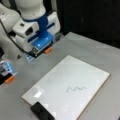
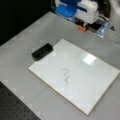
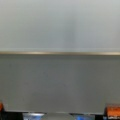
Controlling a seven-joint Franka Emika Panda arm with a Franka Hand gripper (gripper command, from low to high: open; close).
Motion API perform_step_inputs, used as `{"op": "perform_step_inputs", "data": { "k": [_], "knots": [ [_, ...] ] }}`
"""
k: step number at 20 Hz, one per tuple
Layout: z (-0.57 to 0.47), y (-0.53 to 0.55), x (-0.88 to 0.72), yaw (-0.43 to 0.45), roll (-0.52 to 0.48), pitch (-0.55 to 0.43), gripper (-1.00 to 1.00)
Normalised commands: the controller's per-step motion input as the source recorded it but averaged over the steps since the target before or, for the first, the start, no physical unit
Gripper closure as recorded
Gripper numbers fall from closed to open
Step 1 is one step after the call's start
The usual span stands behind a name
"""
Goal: Erasing curve lines
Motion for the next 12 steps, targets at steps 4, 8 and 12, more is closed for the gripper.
{"op": "perform_step_inputs", "data": {
  "k": [4, 8, 12],
  "knots": [
    [0.0, -0.25, 0.07, 0.141, -0.088, 0.133, -1.0],
    [0.02, -0.26, 0.08, 0.123, -0.108, 0.133, -1.0],
    [0.02, -0.3, 0.11, 0.106, -0.148, 0.133, -1.0]
  ]
}}
